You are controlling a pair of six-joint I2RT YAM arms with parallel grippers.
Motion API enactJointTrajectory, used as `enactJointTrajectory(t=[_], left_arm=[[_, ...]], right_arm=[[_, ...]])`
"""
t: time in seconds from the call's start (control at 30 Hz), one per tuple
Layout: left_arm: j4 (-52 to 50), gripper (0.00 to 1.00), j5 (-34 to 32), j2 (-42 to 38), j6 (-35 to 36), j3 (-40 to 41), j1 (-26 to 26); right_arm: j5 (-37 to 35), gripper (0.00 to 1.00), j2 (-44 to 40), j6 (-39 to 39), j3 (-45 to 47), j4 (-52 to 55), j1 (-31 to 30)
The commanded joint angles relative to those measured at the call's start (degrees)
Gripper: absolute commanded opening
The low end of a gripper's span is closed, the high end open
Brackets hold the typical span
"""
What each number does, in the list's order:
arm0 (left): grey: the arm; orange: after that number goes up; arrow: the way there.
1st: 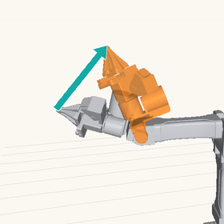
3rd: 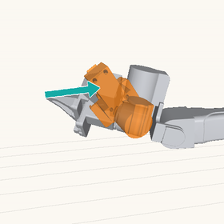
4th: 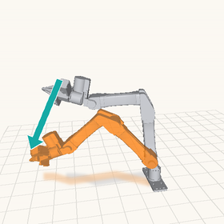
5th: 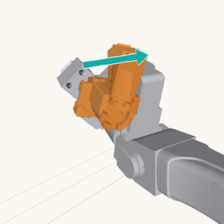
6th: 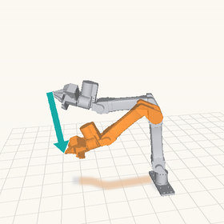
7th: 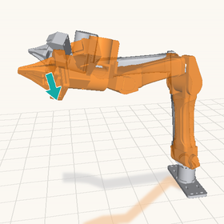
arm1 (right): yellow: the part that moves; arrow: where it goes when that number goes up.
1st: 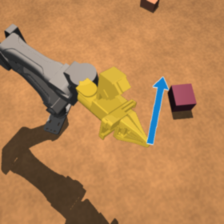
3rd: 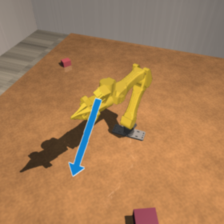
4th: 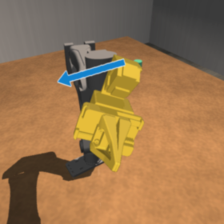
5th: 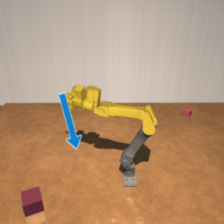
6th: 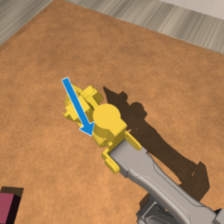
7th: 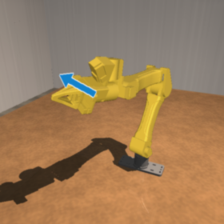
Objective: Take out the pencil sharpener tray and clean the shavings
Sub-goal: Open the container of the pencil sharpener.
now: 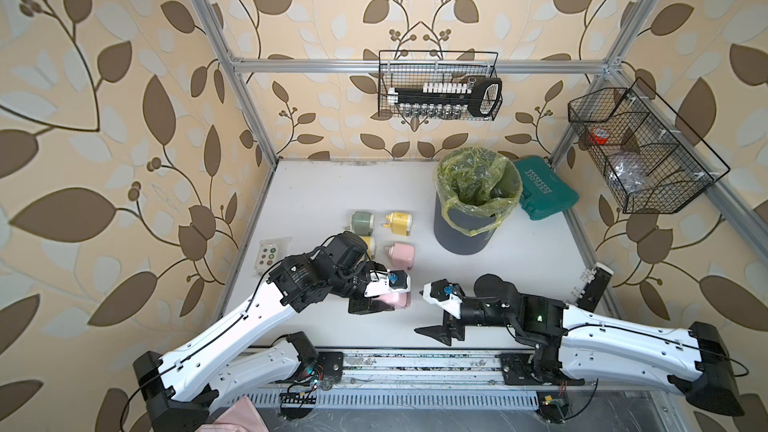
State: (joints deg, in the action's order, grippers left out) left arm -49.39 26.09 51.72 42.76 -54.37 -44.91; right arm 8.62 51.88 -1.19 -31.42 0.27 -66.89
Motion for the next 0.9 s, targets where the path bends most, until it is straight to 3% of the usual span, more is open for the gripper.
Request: enactJointTrajectory(t=[0.0, 0.87], left_arm=[[-0.7, 0.00, 3.3, -1.8, -2.1, 1.3, 0.6], [-0.2, 0.00, 5.9, -4.9, -5.3, 3.9, 0.6]], right_arm=[[-3.5, 0.83, -0.2, -0.5, 0.7, -10.1, -0.9], [1.5, 0.78, 5.9, 0.5, -1.6, -13.7, -0.9]])
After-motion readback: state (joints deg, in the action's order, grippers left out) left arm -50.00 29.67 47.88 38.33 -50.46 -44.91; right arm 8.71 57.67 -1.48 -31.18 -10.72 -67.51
